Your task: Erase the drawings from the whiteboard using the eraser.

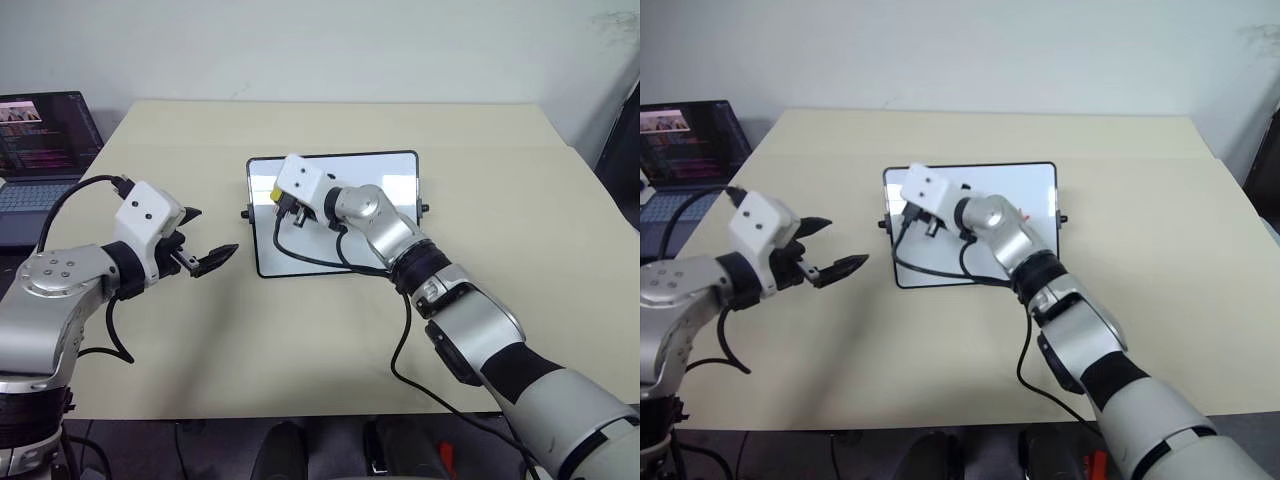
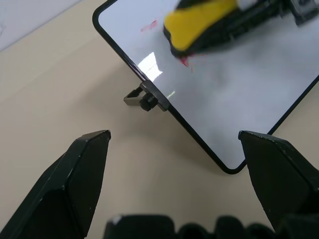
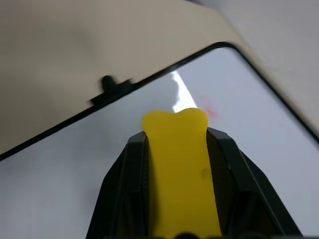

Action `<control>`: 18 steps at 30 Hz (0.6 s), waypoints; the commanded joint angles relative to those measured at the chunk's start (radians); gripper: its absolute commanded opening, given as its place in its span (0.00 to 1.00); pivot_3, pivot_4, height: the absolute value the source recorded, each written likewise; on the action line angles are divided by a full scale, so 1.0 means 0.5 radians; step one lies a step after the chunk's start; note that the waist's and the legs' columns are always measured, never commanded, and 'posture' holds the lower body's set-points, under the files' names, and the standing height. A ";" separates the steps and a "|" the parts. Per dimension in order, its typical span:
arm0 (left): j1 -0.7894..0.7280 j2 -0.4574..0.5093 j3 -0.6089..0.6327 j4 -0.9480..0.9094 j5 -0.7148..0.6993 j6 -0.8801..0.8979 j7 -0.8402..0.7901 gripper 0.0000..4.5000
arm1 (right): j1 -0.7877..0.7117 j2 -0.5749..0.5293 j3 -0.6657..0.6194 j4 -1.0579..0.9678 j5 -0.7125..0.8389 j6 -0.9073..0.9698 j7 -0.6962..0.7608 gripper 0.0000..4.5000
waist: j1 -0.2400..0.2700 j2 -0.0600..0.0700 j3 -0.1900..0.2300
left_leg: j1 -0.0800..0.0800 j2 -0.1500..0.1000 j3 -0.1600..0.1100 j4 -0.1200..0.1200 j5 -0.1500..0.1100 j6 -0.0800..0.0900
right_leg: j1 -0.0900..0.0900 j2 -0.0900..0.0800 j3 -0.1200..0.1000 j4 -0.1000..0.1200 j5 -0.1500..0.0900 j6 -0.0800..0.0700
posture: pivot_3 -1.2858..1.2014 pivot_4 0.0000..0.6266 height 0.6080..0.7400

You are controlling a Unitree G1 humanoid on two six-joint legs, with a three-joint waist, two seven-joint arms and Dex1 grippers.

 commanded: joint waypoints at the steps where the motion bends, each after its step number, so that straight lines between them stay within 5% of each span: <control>1: -0.022 0.014 0.018 -0.065 -0.001 -0.015 -0.012 1.00 | 0.044 -0.013 0.020 -0.067 -0.031 0.052 0.051 0.27 | 0.001 0.000 0.000 | 0.001 0.000 -0.001 0.000 0.000 0.000 | 0.001 0.000 0.000 0.001 0.000 -0.001 | 0.52 0.24 1.00; 6: 0.004 0.020 0.019 -0.084 -0.010 -0.017 -0.036 1.00 | -0.068 -0.033 -0.087 -0.072 -0.030 -0.045 -0.278 0.27 | 0.001 0.000 0.000 | 0.001 0.000 -0.002 0.001 0.001 0.000 | 0.001 0.000 -0.002 0.002 0.003 -0.006 | 0.52 0.24 1.00; 14: 0.006 0.007 0.014 -0.083 -0.007 -0.026 -0.048 1.00 | 0.115 -0.058 0.087 -0.197 -0.069 0.079 0.108 0.27 | 0.003 0.000 0.000 | 0.000 0.000 -0.001 0.000 0.001 0.000 | 0.001 0.000 -0.001 -0.001 0.003 -0.006 | 0.52 0.24 1.00; 18: 0.013 0.004 0.002 -0.075 -0.004 -0.046 -0.066 1.00 | 0.135 -0.073 0.076 -0.308 -0.092 0.070 0.063 0.27 | 0.003 0.000 0.000 | 0.000 0.000 -0.002 0.001 0.001 0.000 | 0.001 0.001 -0.002 0.000 0.003 -0.006 | 0.52 0.24 1.00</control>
